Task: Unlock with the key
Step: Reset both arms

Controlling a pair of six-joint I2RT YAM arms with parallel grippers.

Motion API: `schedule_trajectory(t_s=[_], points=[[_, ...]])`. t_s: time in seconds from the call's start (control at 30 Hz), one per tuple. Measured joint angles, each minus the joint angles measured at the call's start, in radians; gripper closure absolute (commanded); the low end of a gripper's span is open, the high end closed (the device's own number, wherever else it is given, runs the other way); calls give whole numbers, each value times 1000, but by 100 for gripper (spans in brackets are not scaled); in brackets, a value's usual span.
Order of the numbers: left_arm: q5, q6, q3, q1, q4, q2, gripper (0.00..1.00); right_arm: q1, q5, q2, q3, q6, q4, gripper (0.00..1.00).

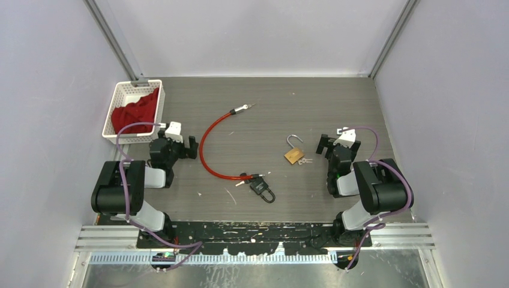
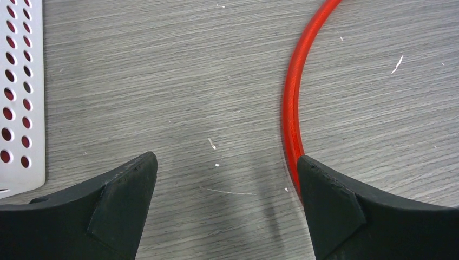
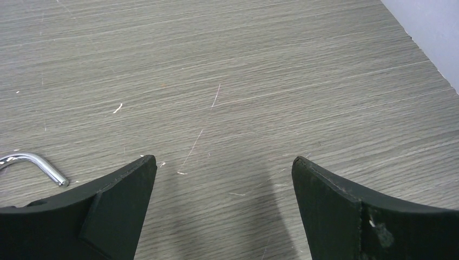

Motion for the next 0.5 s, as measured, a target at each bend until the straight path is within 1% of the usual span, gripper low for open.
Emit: schedule_trajectory(t_s=[0.5], points=[[0,0,0,0,-3,0,1,0,-5,0,0,0,0,0]])
